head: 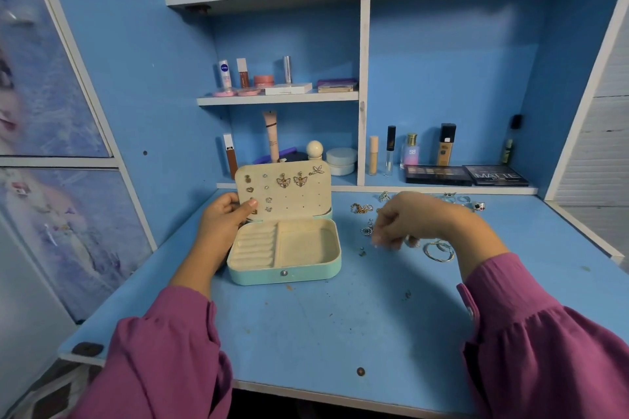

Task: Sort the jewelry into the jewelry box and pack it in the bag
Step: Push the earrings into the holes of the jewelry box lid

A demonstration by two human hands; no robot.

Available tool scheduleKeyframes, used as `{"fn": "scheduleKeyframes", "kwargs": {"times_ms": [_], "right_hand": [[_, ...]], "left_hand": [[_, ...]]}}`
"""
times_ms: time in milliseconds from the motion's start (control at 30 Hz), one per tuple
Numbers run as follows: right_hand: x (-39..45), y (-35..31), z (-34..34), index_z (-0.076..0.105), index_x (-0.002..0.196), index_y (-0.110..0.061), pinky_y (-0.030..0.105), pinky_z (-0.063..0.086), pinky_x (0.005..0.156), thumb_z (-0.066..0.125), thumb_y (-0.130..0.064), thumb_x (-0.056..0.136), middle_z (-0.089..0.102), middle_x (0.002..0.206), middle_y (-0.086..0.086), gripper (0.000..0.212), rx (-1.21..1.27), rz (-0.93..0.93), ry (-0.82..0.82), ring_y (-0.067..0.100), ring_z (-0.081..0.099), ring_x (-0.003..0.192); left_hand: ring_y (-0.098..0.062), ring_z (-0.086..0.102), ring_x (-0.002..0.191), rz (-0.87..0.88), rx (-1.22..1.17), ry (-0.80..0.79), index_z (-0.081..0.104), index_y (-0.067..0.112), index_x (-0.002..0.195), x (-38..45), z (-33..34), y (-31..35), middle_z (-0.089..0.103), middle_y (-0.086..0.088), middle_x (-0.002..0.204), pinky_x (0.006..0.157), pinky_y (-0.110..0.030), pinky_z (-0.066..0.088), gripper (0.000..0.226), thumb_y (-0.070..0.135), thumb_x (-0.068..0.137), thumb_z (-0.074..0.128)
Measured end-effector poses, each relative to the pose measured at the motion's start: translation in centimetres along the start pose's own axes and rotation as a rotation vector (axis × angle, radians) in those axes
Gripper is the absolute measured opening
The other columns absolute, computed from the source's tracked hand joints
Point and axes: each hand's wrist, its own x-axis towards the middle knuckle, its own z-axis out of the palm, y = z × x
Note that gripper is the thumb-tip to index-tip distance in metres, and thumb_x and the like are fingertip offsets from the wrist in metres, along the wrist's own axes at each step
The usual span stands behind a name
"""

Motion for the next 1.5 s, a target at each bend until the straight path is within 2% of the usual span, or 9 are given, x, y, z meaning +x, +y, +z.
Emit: {"fn": "scheduleKeyframes", "kwargs": {"times_ms": [133,200,367,633,833,1000,1100,1367,1500], "right_hand": [[1.4,-1.1,1.4,0.071,0.079,-0.012,0.017,0.048,0.051,0.07,-0.018,0.084,0.072,0.071,0.005,0.008,0.256,-0.09,0.3,0.008,0.06,0.053],[2.2,-1.8,2.6,0.069,0.082,-0.009,0.023,0.052,0.057,0.067,-0.014,0.086,0.071,0.073,0.007,0.006,0.359,-0.113,0.349,0.012,0.06,0.056],[4.6,-3.0,5.8,0.062,0.08,-0.019,0.016,0.045,0.056,0.062,-0.01,0.089,0.06,0.067,-0.004,0.013,0.406,-0.173,0.513,0.008,0.052,0.058],[6.2,-4.9,6.7,0.067,0.083,-0.019,0.009,0.04,0.07,0.063,-0.008,0.088,0.066,0.087,-0.002,0.014,0.518,-0.265,0.702,0.009,0.057,0.083],[6.7,-5.1,7.1,0.066,0.086,-0.019,0.02,0.048,0.078,0.065,-0.012,0.088,0.066,0.088,-0.004,0.007,0.584,-0.219,0.745,0.012,0.059,0.086],[6.3,-5.7,7.0,0.05,0.102,-0.024,0.019,0.044,0.062,0.067,-0.022,0.088,0.062,0.077,0.002,0.023,0.686,-0.17,0.757,0.011,0.058,0.073],[6.3,-5.8,6.7,0.054,0.11,-0.025,0.023,0.051,0.062,0.066,-0.025,0.088,0.069,0.081,0.004,0.026,0.703,-0.13,0.7,0.015,0.064,0.073],[5.7,-5.8,6.0,0.064,0.086,-0.014,0.017,0.046,0.048,0.072,-0.009,0.081,0.071,0.077,0.008,0.012,0.993,-0.071,0.579,0.012,0.064,0.061],[5.3,-5.9,5.4,0.064,0.079,-0.01,0.021,0.049,0.05,0.06,-0.006,0.087,0.07,0.07,0.01,0.01,1.137,-0.084,0.497,0.017,0.064,0.059]], "left_hand": [[-0.019,0.069,0.081,-0.01,-0.019,-0.017,0.064,0.011,0.093,0.1,-0.1,0.0,0.072,-0.007,0.097,0.072,-0.032,0.056,0.004,0.01,0.089,0.064],[-0.018,0.069,0.082,-0.013,-0.031,-0.029,0.064,0.011,0.094,0.1,-0.1,0.0,0.072,-0.006,0.098,0.073,-0.031,0.056,0.006,0.01,0.089,0.063],[-0.017,0.069,0.084,-0.016,-0.059,-0.05,0.064,0.012,0.095,0.2,-0.2,0.1,0.072,-0.006,0.099,0.078,-0.033,0.056,0.009,0.007,0.088,0.063],[-0.021,0.07,0.087,-0.005,-0.053,-0.044,0.066,0.01,0.093,0.4,-0.6,-0.2,0.073,-0.009,0.098,0.08,-0.035,0.056,0.008,0.007,0.086,0.066],[-0.019,0.07,0.084,-0.004,-0.055,-0.041,0.066,0.01,0.092,0.3,-0.7,-0.2,0.073,-0.006,0.094,0.073,-0.031,0.056,0.008,0.006,0.085,0.067],[-0.01,0.07,0.075,0.011,-0.053,-0.033,0.066,0.009,0.09,0.1,-0.7,0.0,0.073,-0.003,0.089,0.06,-0.019,0.054,0.007,0.004,0.085,0.067],[-0.007,0.069,0.071,0.016,-0.052,-0.029,0.065,0.008,0.09,0.0,-0.6,0.2,0.073,0.0,0.086,0.055,-0.015,0.051,0.007,0.004,0.084,0.067],[0.001,0.066,0.062,0.016,-0.059,-0.042,0.064,0.006,0.09,-0.5,-0.6,0.7,0.07,-0.006,0.091,0.048,-0.01,0.045,0.007,0.002,0.085,0.065],[0.003,0.065,0.062,0.025,-0.041,-0.039,0.064,0.008,0.09,-0.6,-0.7,0.8,0.07,-0.005,0.092,0.048,-0.008,0.043,0.009,0.002,0.084,0.067]]}}
